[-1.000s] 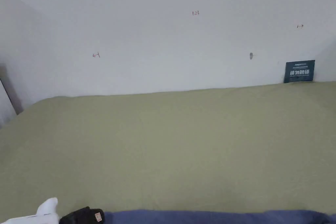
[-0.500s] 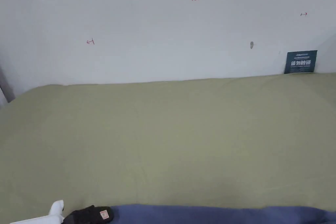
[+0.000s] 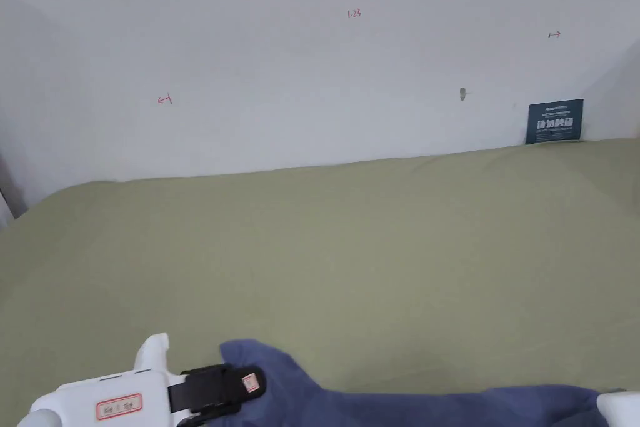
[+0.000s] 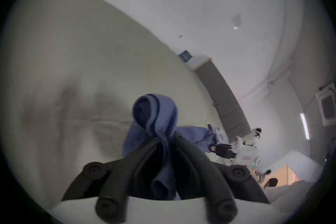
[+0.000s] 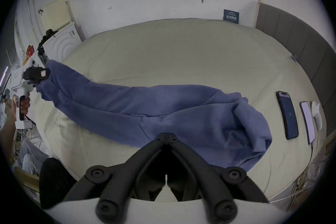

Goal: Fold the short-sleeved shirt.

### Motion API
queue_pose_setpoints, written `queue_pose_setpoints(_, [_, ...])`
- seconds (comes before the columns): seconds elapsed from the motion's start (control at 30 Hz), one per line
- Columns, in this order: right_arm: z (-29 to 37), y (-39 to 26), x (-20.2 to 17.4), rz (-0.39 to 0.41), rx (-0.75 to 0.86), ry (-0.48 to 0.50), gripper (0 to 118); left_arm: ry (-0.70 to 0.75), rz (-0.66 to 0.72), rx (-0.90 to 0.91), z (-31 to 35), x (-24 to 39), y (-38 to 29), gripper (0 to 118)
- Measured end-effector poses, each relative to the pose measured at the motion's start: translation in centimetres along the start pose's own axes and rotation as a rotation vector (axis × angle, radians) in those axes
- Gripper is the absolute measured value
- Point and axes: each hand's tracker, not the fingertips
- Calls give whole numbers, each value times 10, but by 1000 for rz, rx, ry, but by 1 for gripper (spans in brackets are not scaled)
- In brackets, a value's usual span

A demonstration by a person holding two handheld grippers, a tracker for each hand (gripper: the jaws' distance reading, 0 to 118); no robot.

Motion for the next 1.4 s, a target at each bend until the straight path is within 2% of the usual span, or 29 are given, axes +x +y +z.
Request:
queue_pose_setpoints(0.17, [12,3,9,-15,46,-28,0,-68,-23,-45,-69,58,-11,8])
queue_pose_setpoints(0.27, [17,3,26,-91,73,-46,0,-71,-4,-113,-121,72,-29,8])
queue_pose_setpoints(0.33, [19,5,33,-106,83,-58,0,-57,8,-176,-152,74,-43,9])
queue_pose_setpoints(0.37, [20,5,36,-103,93,-73,0,-32,13,-200,-166,73,-51,20])
queue_pose_setpoints(0.4, [20,5,38,-94,98,-86,0,-9,22,-231,-177,68,-56,46])
queue_pose_setpoints(0.43, [21,6,40,-91,102,-95,0,26,35,-252,-184,65,-61,77])
queue_pose_setpoints(0.47, [22,6,42,-94,108,-97,0,75,75,-241,-188,61,-65,94])
queue_pose_setpoints(0.57, [24,5,47,-140,118,-74,0,47,202,-112,-174,49,-67,91])
queue_pose_setpoints(0.63, [25,5,50,-156,119,-68,0,-25,275,-22,-159,46,-67,82])
queue_pose_setpoints(0.67, [25,5,50,-157,118,-67,0,-53,283,18,-150,43,-65,63])
queue_pose_setpoints(0.73, [25,5,49,-157,117,-67,0,-45,260,34,-141,41,-65,15])
queue_pose_setpoints(0.77, [24,5,48,-155,116,-66,0,-23,236,23,-142,41,-65,10])
queue_pose_setpoints(0.87, [23,6,43,-145,115,-53,0,76,180,-104,-158,42,-75,9])
queue_pose_setpoints(0.97, [24,5,38,-132,121,-35,0,74,215,-219,-189,40,-100,9])
queue_pose_setpoints(1.07, [21,5,34,-113,115,-35,0,68,190,-275,-218,51,-128,6])
queue_pose_setpoints(1.2, [20,4,33,-111,98,-33,0,91,212,-198,-229,56,-143,4])
queue_pose_setpoints(1.4, [16,5,31,-99,83,-30,0,89,192,-210,-224,59,-138,2])
